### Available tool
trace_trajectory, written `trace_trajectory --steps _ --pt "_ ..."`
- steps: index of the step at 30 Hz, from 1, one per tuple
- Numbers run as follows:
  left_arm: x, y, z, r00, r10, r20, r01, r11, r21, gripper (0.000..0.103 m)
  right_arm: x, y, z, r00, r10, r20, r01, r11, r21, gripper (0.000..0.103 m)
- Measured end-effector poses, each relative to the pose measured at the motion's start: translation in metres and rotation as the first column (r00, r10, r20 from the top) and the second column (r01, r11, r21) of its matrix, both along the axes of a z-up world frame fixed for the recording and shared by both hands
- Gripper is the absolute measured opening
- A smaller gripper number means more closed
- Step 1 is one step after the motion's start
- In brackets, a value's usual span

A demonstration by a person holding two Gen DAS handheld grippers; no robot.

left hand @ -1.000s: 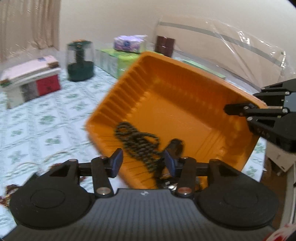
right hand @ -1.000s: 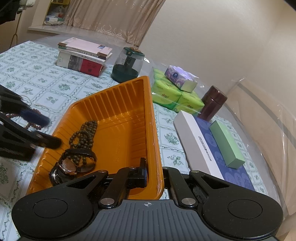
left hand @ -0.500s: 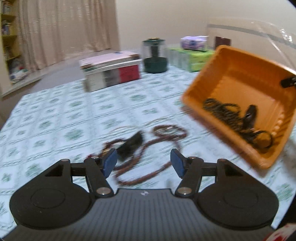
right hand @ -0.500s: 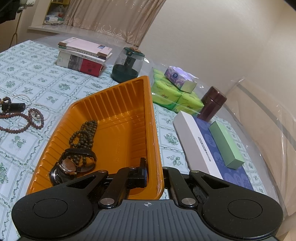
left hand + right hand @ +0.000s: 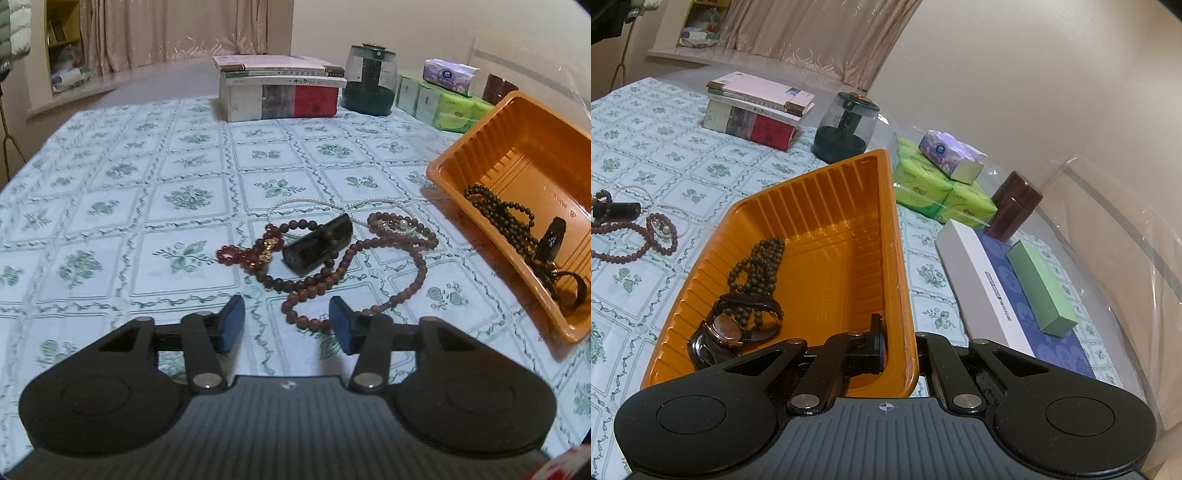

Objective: Organize jewelry
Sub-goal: 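Grasp a brown bead necklace with the left gripper and lift it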

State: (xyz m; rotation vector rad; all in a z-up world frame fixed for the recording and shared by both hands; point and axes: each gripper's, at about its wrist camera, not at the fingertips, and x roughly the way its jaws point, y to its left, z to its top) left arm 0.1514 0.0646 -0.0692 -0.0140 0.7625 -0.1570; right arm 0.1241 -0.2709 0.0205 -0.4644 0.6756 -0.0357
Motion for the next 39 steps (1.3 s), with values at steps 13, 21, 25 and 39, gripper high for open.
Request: trace_trajectory --steps 13,21,25,39 --pt "0.014 -0.019 -0.011 0.997 -0.070 -0.023 0.072 0.990 0.118 0.010 0.001 -0.003 -0.001 1.000 -0.007 -0.001 0.007 1.000 0.000 0.004" --pt "-0.006 -0.026 0.003 0.995 -0.102 -0.017 0.104 0.985 0.138 0.006 0.001 -0.004 -0.002 1.000 -0.005 0.000 0.005 1.000 -0.001 0.004" --pt "-0.014 -0.029 0.022 0.993 -0.117 0.016 0.115 0.988 0.100 0.006 0.001 -0.004 -0.002 1.000 -0.006 0.000 0.006 1.000 -0.001 0.004" --pt "-0.016 -0.042 0.107 0.968 -0.184 0.171 0.188 0.982 -0.006 0.006 0.002 -0.002 -0.001 1.000 -0.003 0.001 0.003 1.000 -0.001 0.004"
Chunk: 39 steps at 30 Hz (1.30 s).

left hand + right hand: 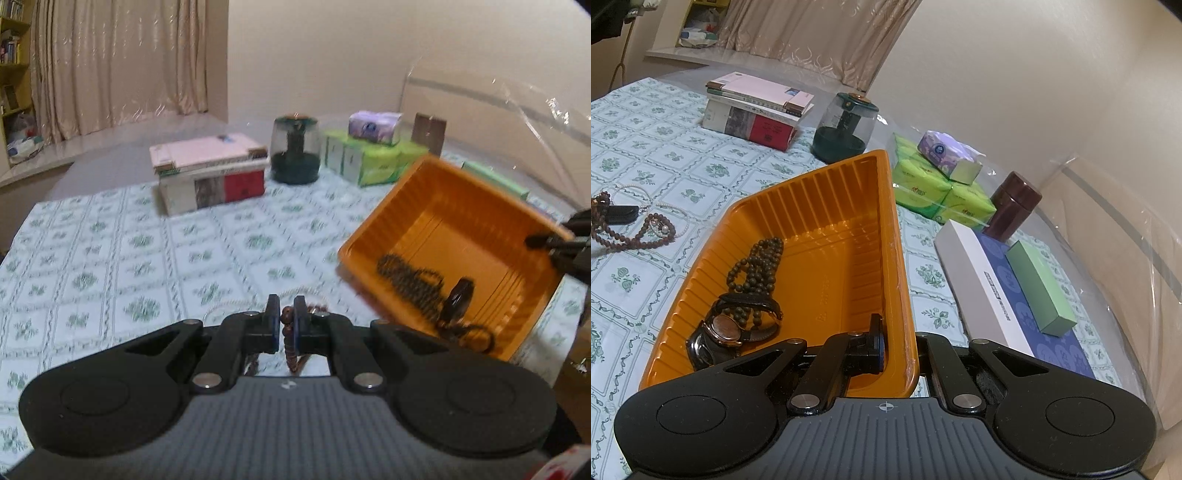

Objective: Organize jewelry
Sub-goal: 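Grasp a brown bead necklace with the left gripper and lift it, then lower the bead necklace into the orange tray and open the left gripper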

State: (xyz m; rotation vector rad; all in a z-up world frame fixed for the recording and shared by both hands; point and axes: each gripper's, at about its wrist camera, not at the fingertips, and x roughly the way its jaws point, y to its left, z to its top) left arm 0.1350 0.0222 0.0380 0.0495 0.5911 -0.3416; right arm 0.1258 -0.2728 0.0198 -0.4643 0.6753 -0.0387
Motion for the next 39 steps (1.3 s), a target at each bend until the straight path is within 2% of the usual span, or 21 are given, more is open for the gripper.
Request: trace_trajectory --steps 12,24,32,39 --pt "0.011 -0.010 0.056 0.991 -0.095 0.098 0.095 0.995 0.003 0.006 -0.001 0.002 0.001 1.000 0.000 0.001 0.000 1.000 0.000 0.004" --pt "0.016 -0.021 0.116 0.961 -0.165 0.222 0.166 0.986 0.013 0.006 -0.001 0.003 0.001 1.000 0.001 0.002 -0.001 1.000 -0.001 0.004" --pt "0.015 -0.048 0.123 0.945 -0.240 0.221 0.248 0.969 -0.008 0.006 -0.001 0.004 0.002 1.000 0.002 0.004 -0.002 1.000 -0.002 0.004" --pt "0.023 -0.095 0.121 0.919 -0.341 0.197 0.357 0.933 -0.054 0.006 0.000 0.005 0.003 1.000 0.003 0.003 -0.003 1.000 -0.002 0.004"
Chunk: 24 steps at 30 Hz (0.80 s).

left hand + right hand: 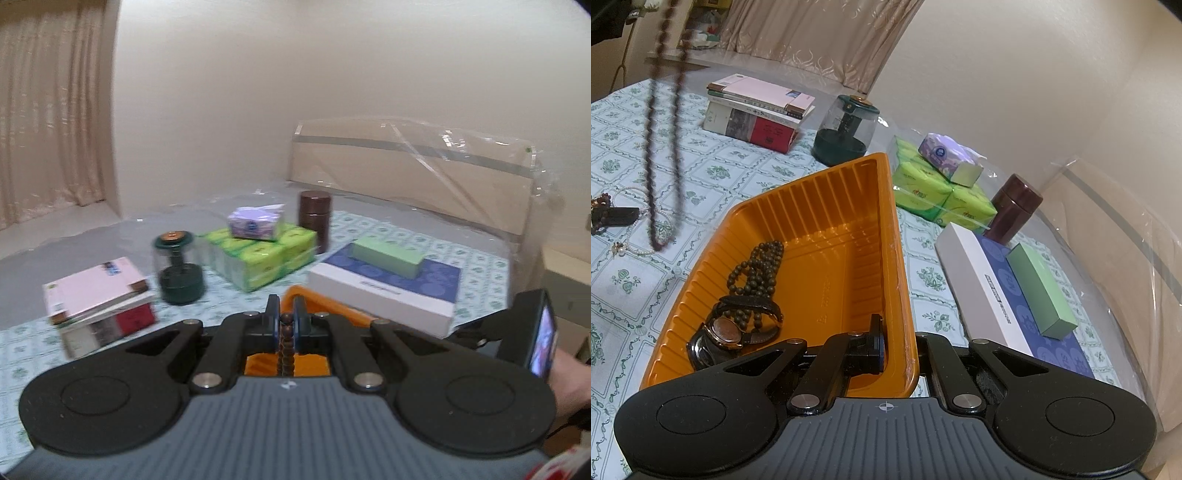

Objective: Organize jewelry
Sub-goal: 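Lower the bead necklace into the orange tray and open the left gripper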

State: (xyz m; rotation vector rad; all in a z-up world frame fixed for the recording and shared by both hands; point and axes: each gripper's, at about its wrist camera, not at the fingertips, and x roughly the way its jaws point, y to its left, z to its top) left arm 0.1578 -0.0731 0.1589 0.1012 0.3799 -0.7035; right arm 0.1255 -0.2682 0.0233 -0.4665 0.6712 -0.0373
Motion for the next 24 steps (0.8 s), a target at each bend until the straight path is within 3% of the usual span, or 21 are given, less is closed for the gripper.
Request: trace_trajectory --steps 10,19,24 --pt "0.004 -0.056 -0.001 0.989 -0.140 -0.045 0.138 0.989 -0.045 0.006 0.002 0.000 0.000 1.000 0.001 0.002 -0.001 1.000 0.003 0.004" --pt "0.036 -0.078 -0.060 0.969 -0.124 -0.212 0.122 0.992 -0.022 0.006 0.001 -0.002 -0.001 1.000 0.002 0.003 -0.002 1.000 0.008 0.004" --pt "0.043 -0.082 -0.082 0.959 -0.117 -0.259 0.124 0.992 0.011 0.006 0.001 -0.002 -0.002 1.000 0.000 0.004 0.000 1.000 0.009 0.004"
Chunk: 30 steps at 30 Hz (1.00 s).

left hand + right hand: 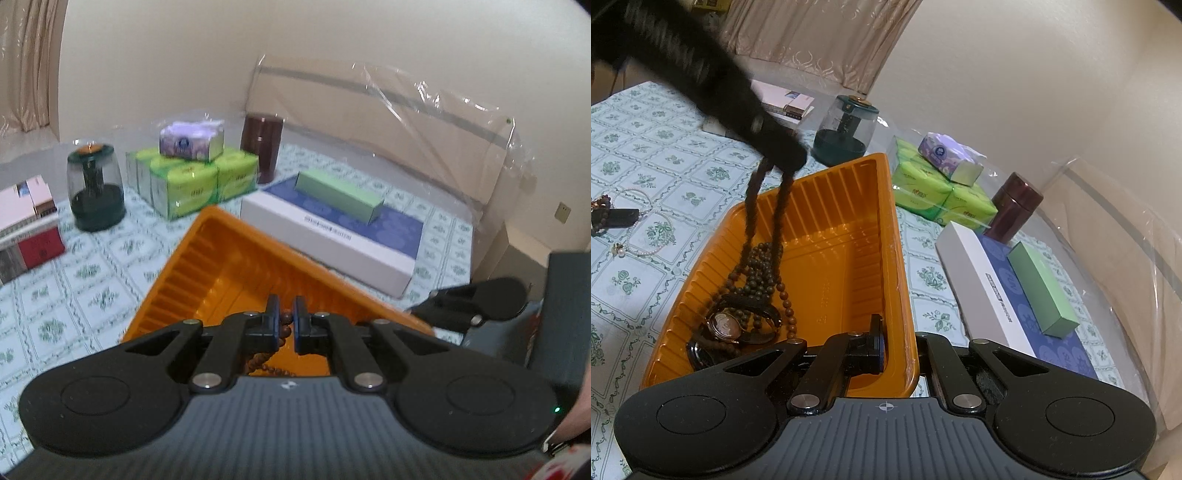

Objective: Organize jewelry
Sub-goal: 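Lower the bead necklace into the orange tray and open the left gripper, then move the open left gripper back over the loose jewelry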

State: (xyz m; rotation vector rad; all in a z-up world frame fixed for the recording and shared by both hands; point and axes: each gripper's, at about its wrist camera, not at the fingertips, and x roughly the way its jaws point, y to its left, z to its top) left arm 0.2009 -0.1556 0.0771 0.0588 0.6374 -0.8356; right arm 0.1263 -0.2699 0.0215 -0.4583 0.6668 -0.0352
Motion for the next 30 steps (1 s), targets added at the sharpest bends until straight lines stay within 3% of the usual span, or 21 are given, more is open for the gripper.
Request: trace_trajectory --steps 18,21,25,30 --pt "0.015 -0.014 -0.013 1.000 -0.001 -0.023 0.002 0.999 0.041 0.007 -0.001 0.000 -0.001 1.000 -0.001 -0.001 0.001 1.000 0.001 0.004" --pt "0.018 -0.004 -0.009 0.999 0.029 -0.016 -0.028 0.999 0.028 0.020 -0.001 0.000 -0.002 1.000 0.000 -0.002 0.000 1.000 0.000 0.004" --pt "0.022 0.020 -0.003 0.997 0.078 0.000 -0.078 0.997 0.018 0.023 -0.001 0.001 -0.002 1.000 0.001 0.000 -0.001 1.000 0.000 0.004" --pt "0.022 0.075 -0.003 0.981 0.196 0.019 -0.196 0.981 0.007 0.037 -0.002 0.001 -0.001 1.000 0.002 0.000 -0.002 1.000 -0.002 0.004"
